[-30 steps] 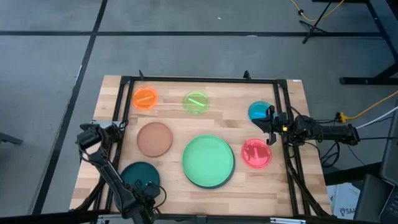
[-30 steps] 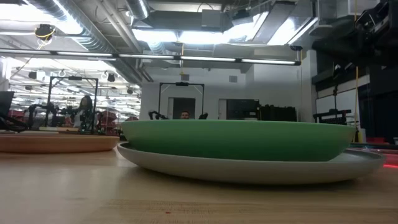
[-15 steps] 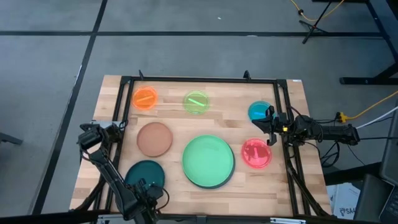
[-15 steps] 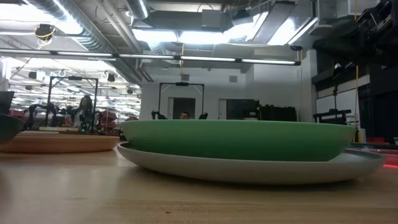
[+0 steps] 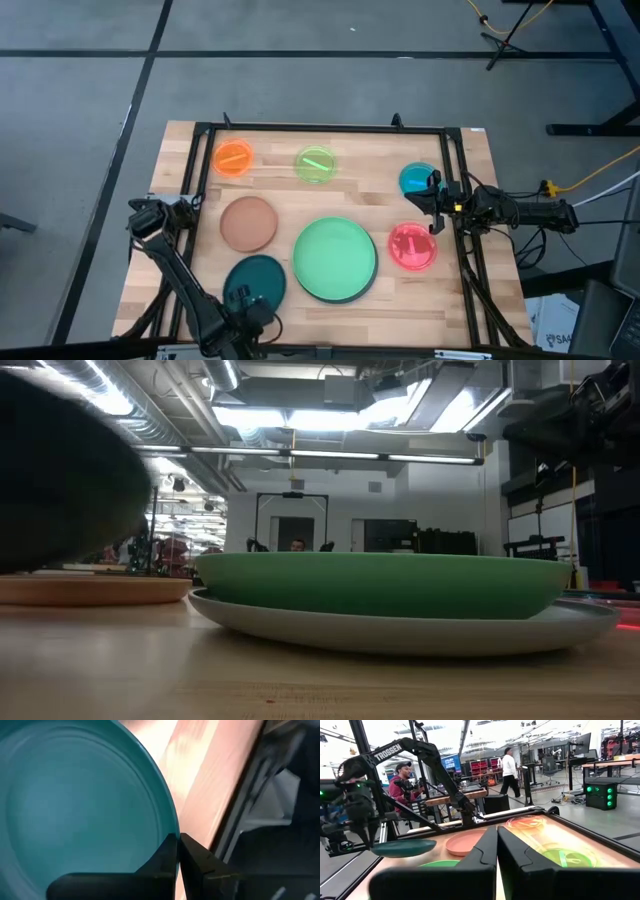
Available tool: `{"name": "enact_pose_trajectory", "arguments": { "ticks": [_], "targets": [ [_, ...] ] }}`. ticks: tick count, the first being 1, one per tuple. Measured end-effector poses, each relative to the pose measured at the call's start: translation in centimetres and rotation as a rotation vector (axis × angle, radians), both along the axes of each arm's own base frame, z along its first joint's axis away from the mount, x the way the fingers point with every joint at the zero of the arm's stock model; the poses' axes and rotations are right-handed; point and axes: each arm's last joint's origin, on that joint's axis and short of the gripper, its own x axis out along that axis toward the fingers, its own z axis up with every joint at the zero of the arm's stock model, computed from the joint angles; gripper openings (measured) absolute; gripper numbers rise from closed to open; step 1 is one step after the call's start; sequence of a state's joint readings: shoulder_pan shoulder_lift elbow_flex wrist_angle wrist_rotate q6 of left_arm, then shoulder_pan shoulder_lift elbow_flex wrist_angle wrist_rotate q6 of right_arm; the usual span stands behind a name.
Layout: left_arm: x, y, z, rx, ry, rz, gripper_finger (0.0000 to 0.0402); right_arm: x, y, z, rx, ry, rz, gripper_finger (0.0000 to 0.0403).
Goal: Stack plastic plates
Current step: Stack the dark blue plate on top of the light green plate
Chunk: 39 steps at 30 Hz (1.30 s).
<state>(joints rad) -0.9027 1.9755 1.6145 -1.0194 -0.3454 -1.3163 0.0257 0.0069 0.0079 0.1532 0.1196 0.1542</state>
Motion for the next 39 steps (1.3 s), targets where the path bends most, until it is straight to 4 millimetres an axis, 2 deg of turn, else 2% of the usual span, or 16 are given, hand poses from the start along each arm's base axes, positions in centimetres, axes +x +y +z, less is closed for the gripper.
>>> {"name": "enact_pose_trajectory", "arguments": {
  "ticks": [4,9,17,21,25,29,34,39],
  "targets": [
    [1.1,0.4,1.4,0.066,-0.067,-0.068,0.0001,0.0,0.0,0.0,0.001,-0.005,0.0,0.0005],
    [3.4,1.8,2.9,0.196,-0.159,-0.154,0.0001,0.0,0.0,0.3,-0.001,-0.029,0.007,0.0005],
    [8.5,5.2,3.2,0.301,-0.225,-0.329,0.0,0.0,0.0,0.0,-0.004,-0.001,0.007,0.0005],
    [11.1,7.2,2.3,0.315,-0.207,-0.404,0.0,0.0,0.0,0.0,-0.006,0.005,0.006,0.0005],
    [13.4,9.6,0.4,0.317,-0.14,-0.424,0.0,0.0,0.0,-0.2,-0.007,0.019,0.015,0.0005],
    [15.4,11.2,-1.6,0.259,-0.117,-0.464,0.0003,0.0,0.1,-0.2,-0.007,0.025,0.018,0.0005],
    [16.5,12.3,-3.5,0.157,-0.062,-0.506,0.0005,0.0,0.1,-0.2,-0.008,0.025,0.032,0.0005],
    [16.7,12.5,-3.6,0.111,-0.058,-0.493,0.0019,0.0,0.1,-0.3,-0.013,0.03,0.025,0.0005]
  ]
}}
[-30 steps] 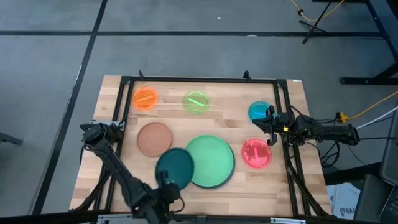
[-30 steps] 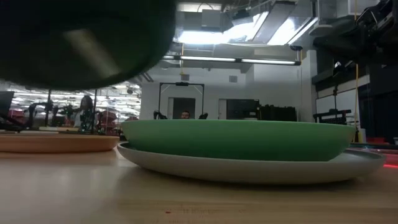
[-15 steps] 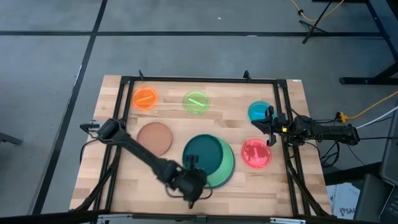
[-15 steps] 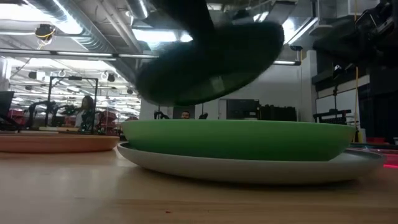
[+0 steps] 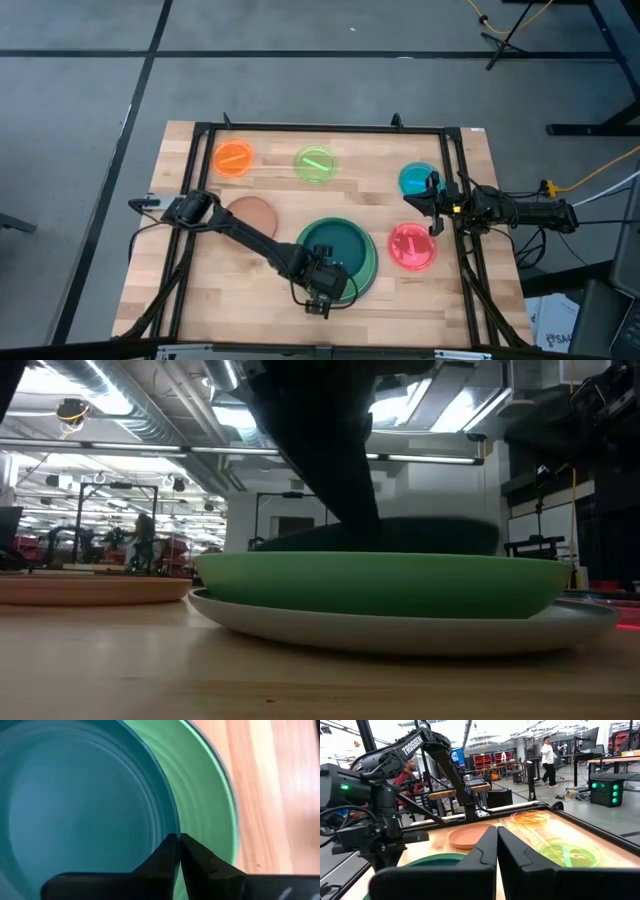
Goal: Stack plastic plates
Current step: Stack the dark blue plate on top of the light green plate, then stack the brown plate on top of the dark blue plate
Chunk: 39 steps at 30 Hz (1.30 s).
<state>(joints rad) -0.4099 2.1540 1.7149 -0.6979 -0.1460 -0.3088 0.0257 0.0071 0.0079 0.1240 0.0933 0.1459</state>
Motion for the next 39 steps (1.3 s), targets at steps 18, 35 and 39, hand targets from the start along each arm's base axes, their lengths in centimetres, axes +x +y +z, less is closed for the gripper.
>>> {"name": "enact_pose_trajectory", "arguments": {
  "ticks": [18,35,39],
  "targets": [
    [-5.9,-1.7,5.2,0.198,0.025,0.097,0.0099,0.0,0.0,-0.5,0.003,0.051,-0.002,0.0005],
    [-17.0,3.2,3.5,0.071,-0.069,0.429,0.01,0.0,-0.5,-0.4,0.043,0.042,-0.157,0.0005],
    [-17.5,4.5,2.1,0.046,-0.003,0.506,0.0118,-0.1,-0.6,-0.5,0.027,0.048,-0.218,0.0005]
  ]
}}
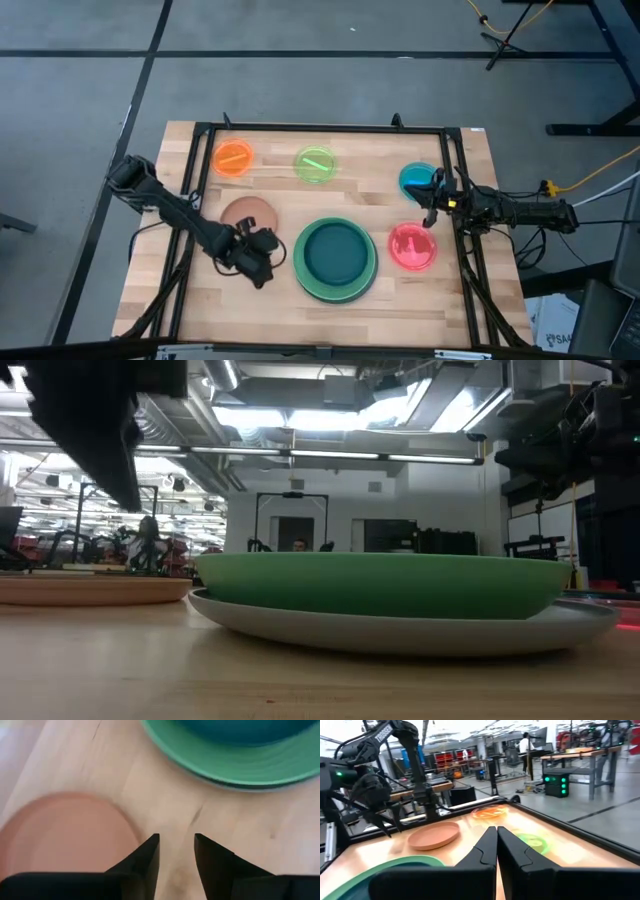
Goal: Stack plastic plates
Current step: Stack the brown plate on top of the dark blue plate
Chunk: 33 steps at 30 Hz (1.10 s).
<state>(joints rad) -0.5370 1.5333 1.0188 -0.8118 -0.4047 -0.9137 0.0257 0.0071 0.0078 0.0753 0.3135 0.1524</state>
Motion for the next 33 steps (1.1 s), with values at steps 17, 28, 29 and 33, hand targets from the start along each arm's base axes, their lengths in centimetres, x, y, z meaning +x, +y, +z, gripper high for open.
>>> {"name": "enact_pose_trajectory", "arguments": {
  "ticks": [17,28,29,33],
  "targets": [
    [-1.2,2.5,-3.9,-0.098,0.193,0.039,0.0175,0.1,0.1,-0.2,-0.003,0.02,0.044,0.0005],
    [-2.6,3.2,-6.6,-0.091,0.203,0.039,0.0174,0.1,0.1,-0.2,-0.004,0.021,0.045,0.0005],
    [-2.8,3.2,-6.8,-0.09,0.207,0.039,0.0173,0.1,0.1,-0.2,-0.004,0.021,0.045,0.0005],
    [-3.0,3.3,-7.1,-0.083,0.212,0.04,0.0151,0.1,0.1,-0.2,-0.005,0.022,0.045,0.0005]
  ]
}}
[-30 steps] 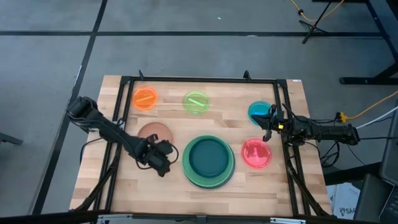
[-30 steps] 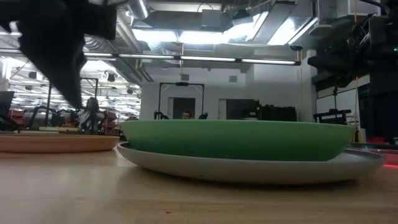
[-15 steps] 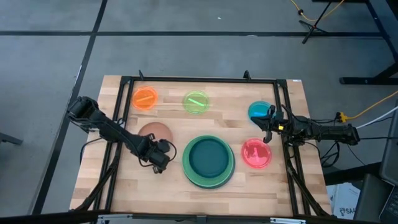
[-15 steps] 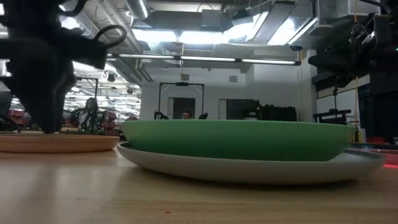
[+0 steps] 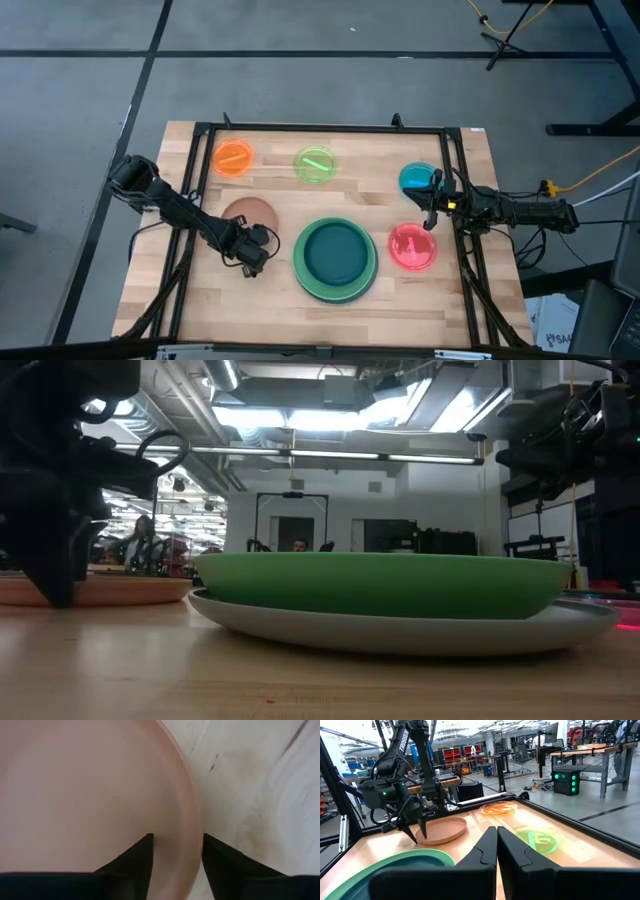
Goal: Stack plastic plates
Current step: Stack the brown plate on top of the dark blue plate
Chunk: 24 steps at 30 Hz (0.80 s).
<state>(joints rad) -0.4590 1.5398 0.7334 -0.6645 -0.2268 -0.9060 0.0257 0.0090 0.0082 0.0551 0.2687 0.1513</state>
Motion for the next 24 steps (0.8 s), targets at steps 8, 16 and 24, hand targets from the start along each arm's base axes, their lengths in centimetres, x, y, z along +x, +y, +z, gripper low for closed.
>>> {"name": "enact_pose_trajectory", "arguments": {
  "ticks": [8,16,24],
  "targets": [
    [0.3,-0.1,0.0,-0.003,-0.027,-0.043,0.0047,0.0,0.0,0.0,0.0,0.0,0.0,0.0005],
    [0.8,-0.2,0.6,0.043,-0.054,-0.04,0.0012,0.0,0.0,0.0,0.0,0.0,0.0,0.0005],
    [3.1,-1.1,4.2,0.09,-0.147,-0.083,0.0013,0.0,0.0,0.0,0.006,-0.002,0.001,0.0005]
  ]
}}
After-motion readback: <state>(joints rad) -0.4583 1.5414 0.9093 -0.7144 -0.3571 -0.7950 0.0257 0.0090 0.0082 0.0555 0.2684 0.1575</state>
